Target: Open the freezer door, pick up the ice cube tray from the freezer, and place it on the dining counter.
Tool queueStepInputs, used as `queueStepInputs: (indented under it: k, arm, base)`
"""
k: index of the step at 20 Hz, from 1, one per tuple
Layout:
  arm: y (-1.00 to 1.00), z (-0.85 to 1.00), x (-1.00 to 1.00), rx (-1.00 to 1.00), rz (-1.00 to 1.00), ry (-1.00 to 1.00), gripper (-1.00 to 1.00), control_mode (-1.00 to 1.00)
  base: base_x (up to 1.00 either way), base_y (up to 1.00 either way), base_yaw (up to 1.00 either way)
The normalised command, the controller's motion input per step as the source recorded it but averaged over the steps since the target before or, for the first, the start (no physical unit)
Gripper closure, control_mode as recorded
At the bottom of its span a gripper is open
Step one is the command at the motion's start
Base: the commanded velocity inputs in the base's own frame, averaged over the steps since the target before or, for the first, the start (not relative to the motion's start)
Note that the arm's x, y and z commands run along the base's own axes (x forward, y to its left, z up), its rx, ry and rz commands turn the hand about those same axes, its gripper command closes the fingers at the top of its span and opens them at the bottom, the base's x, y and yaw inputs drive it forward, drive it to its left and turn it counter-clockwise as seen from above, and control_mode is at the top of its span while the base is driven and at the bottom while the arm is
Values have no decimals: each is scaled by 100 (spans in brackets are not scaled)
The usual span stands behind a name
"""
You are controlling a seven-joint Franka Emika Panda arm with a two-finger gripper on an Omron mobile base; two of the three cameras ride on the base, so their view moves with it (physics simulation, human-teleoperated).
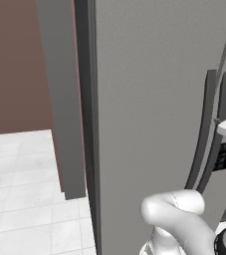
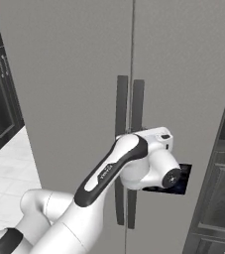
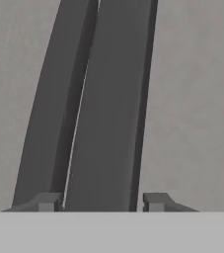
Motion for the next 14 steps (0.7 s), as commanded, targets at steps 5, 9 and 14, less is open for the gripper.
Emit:
queueStepInputs:
  k: [5,9,14]
  arm:
    - [-37,0,-76,0,-6,0,100,-100]
    - [-54,0,-84,0,-10,0,100,-100]
    - [-60,0,-81,0,-13,0,100,-100]
  base:
    - [0,0,0]
    - [0,0,0]
    - [0,0,0]
